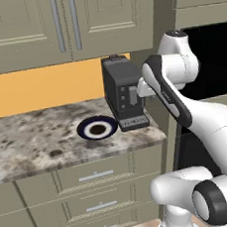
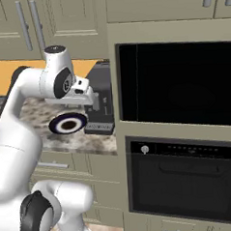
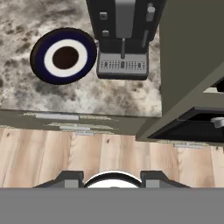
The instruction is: Take the fish from the oven and place it on the plate on the counter.
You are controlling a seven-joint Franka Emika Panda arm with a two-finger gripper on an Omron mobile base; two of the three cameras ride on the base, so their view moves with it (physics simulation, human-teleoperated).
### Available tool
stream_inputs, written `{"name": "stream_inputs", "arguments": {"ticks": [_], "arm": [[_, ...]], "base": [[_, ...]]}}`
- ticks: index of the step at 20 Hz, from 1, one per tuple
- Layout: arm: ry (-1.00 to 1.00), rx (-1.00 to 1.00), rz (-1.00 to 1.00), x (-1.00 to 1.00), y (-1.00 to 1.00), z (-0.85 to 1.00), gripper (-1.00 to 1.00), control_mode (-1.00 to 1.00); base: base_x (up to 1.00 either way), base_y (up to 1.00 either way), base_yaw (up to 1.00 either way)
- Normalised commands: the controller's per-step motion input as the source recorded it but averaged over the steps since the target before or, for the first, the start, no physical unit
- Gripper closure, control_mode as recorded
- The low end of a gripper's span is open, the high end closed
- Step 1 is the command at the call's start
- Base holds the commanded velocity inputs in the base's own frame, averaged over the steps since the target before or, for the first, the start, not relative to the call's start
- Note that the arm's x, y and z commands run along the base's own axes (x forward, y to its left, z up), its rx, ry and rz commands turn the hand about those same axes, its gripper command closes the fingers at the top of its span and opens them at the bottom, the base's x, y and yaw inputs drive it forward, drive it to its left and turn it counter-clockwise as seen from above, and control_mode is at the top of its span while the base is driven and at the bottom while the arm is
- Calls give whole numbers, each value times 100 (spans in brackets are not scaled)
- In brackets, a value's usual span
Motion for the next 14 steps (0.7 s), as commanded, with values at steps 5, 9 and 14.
{"name": "stream_inputs", "arguments": {"ticks": [5, 9, 14], "arm": [[4, 0, -4, -1, -18, -3, -100, -100], [1, 8, -19, -4, -59, 0, -100, -100], [0, 21, -26, -9, -89, 0, -100, -100]], "base": [[0, 0, 0], [0, 0, 0], [0, 0, 0]]}}
